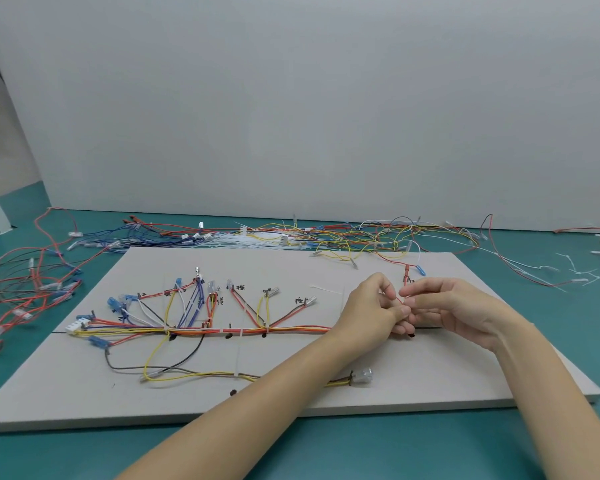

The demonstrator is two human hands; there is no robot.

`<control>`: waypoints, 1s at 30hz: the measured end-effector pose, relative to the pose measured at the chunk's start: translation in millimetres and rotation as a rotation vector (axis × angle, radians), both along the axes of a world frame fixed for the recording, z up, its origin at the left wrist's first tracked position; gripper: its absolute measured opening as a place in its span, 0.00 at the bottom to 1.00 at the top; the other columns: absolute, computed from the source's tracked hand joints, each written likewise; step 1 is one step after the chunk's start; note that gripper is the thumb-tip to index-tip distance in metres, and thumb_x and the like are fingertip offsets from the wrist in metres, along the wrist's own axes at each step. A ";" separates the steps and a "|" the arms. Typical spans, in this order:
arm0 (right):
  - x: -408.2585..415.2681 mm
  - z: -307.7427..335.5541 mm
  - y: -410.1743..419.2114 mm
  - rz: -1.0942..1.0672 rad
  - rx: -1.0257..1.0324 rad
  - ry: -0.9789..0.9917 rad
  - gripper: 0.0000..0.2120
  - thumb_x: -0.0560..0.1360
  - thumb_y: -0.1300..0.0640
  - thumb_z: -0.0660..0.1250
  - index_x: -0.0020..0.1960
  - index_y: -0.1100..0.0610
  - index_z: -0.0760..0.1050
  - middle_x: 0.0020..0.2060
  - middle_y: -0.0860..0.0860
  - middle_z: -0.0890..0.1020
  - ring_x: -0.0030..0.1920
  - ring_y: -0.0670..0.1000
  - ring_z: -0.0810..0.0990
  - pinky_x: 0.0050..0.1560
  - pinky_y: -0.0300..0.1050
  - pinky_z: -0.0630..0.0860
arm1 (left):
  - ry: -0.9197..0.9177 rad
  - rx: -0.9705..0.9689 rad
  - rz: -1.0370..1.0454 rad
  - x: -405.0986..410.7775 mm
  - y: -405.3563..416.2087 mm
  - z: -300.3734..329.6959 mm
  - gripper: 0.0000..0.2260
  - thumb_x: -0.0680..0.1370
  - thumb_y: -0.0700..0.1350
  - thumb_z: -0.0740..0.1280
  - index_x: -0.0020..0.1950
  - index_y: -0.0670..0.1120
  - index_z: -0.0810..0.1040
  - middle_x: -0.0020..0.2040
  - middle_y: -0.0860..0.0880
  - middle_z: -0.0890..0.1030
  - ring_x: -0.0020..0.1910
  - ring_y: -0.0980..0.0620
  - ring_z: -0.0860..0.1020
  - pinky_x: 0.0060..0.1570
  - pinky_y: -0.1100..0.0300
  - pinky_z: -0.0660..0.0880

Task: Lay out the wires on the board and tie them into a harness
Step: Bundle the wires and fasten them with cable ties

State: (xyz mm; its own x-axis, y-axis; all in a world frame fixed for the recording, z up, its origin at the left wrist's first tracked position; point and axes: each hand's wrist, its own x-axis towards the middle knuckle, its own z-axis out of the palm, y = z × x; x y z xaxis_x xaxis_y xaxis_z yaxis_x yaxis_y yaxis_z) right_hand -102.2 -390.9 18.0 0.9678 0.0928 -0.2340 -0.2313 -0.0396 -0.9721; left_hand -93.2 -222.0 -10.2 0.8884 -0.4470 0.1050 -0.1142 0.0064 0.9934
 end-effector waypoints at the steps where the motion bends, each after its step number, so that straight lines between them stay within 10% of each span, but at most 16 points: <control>1: -0.3 0.2 0.1 0.003 -0.003 -0.001 0.13 0.66 0.70 0.72 0.50 0.65 0.79 0.42 0.64 0.82 0.40 0.59 0.83 0.43 0.44 0.82 | 0.005 0.001 -0.011 -0.4 0.9 0.7 0.14 0.78 0.32 0.64 0.43 0.47 0.63 0.37 0.42 0.81 0.32 0.49 0.80 0.36 0.60 0.80; 6: -2.3 1.8 1.0 0.010 -0.018 -0.023 0.11 0.69 0.73 0.69 0.51 0.66 0.79 0.41 0.64 0.82 0.40 0.60 0.83 0.41 0.46 0.82 | 0.059 -0.017 -0.055 -1.6 5.1 5.4 0.17 0.74 0.28 0.67 0.45 0.46 0.63 0.37 0.39 0.80 0.37 0.44 0.80 0.49 0.49 0.80; 13: -5.7 4.4 4.9 0.058 -0.180 -0.208 0.13 0.65 0.65 0.73 0.49 0.62 0.80 0.37 0.56 0.82 0.37 0.53 0.81 0.39 0.41 0.79 | 0.121 -0.050 0.028 -1.7 4.3 4.3 0.12 0.75 0.29 0.68 0.50 0.42 0.69 0.36 0.43 0.81 0.32 0.51 0.81 0.37 0.63 0.81; 30: -3.3 2.8 8.6 0.004 -0.253 -0.345 0.10 0.69 0.76 0.69 0.42 0.64 0.74 0.31 0.54 0.80 0.31 0.52 0.78 0.35 0.39 0.77 | 0.368 -0.135 -0.019 5.3 7.7 11.7 0.09 0.75 0.34 0.71 0.51 0.29 0.80 0.34 0.44 0.83 0.34 0.52 0.82 0.42 0.64 0.81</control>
State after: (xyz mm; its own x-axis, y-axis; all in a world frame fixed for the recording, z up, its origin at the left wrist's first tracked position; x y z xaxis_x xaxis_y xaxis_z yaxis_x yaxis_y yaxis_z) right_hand -105.5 -382.4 20.8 0.9931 0.0781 0.0874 0.1064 -0.2870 -0.9520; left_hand -87.9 -214.3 1.5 0.8694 -0.4674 -0.1605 0.2512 0.1383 0.9580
